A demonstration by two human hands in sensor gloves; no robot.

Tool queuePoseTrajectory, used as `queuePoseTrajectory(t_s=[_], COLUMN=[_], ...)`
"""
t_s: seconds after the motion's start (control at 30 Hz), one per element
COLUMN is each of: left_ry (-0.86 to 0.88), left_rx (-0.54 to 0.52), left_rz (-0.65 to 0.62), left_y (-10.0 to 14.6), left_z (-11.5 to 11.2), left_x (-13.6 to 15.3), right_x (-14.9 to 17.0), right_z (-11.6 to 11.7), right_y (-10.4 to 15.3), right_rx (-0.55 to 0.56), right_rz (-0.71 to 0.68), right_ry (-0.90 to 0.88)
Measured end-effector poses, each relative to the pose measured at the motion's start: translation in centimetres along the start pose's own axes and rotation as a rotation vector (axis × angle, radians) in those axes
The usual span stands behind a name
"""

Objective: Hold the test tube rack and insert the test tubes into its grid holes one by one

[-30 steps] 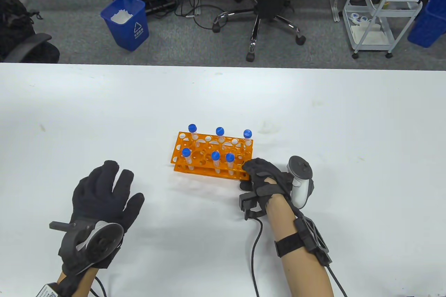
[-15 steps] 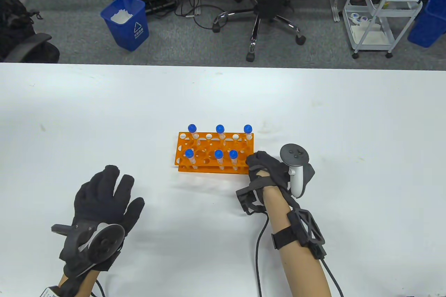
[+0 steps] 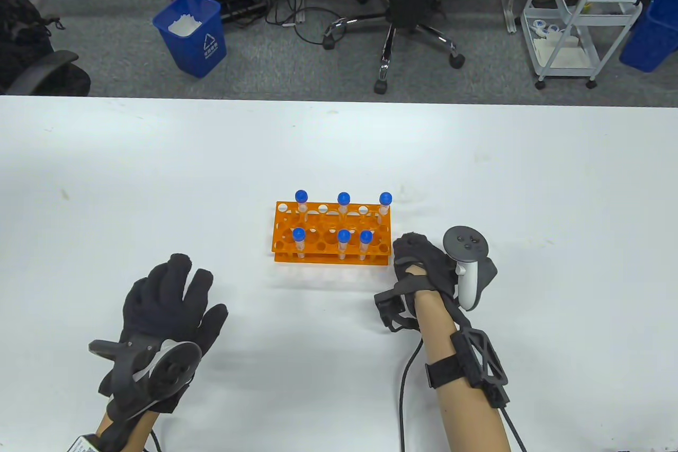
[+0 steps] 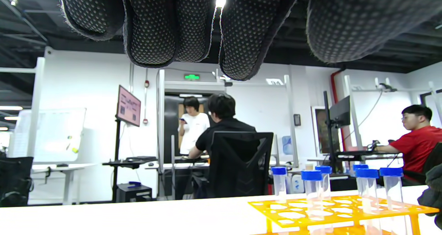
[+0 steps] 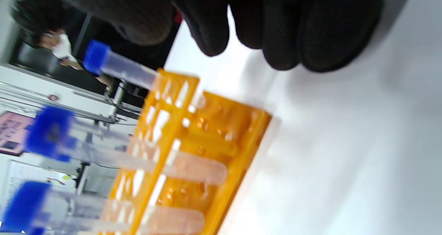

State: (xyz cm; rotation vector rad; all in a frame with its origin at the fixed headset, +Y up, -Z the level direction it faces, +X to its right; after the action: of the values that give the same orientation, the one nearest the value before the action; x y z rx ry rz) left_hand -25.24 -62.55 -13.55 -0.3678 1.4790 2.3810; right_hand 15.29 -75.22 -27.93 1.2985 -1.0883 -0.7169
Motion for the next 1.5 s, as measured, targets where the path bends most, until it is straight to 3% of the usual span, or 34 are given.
queuePoseTrajectory(t_s=[0.33,0.5,0.67,0.83,1.0,1.27,1.5], left_ry=[0.031,0.048,0.080,0.042,0.014,0.020,0.003], left_rx=[-0.018,-0.021,-0.020,0.005,0.073,0.212,0.229], left_rz=[-0.032,-0.046,-0.064,-0.064,-0.073,-0.024,-0.020], left_y=[-0.7,-1.2,-2.4,-3.4,-3.7,-4.3,-4.2], left_z=[0.2,0.0,-0.8,-2.2,-3.7,-6.3,-6.4], left_x=[-1.7,-2.5,-3.3,-2.1,0.6,3.0,3.0], right_x=[-2.8,-3.0,-3.9,-5.1,-5.0,-4.5,-4.2], right_z=[-5.7,-7.4,-7.4,-4.9,-3.0,-2.4,-2.2], right_y=[5.0,7.2,9.0,10.0,9.6,8.5,8.1], right_rx=[0.138,0.248,0.368,0.358,0.251,0.186,0.151], right_rz=[-0.445,-0.611,-0.845,-1.055,-1.057,-0.980,-0.933], right_ry=[-0.052,-0.047,0.275,0.857,1.101,1.087,1.085])
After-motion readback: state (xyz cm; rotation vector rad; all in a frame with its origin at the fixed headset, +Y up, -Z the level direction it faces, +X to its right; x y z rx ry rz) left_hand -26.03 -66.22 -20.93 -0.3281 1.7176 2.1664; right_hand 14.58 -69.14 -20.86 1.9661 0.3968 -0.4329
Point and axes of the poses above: the tracker on the back of each hand, its own x axis roughly to the little-finger side, its own y axis roughly from the fingertips to the wrist, z = x × y, the point moved 1 cm from there along -y, roughly from the wrist to the fingertips, and after that the axes turned 14 degrees about -z, right-handed, at the moved point
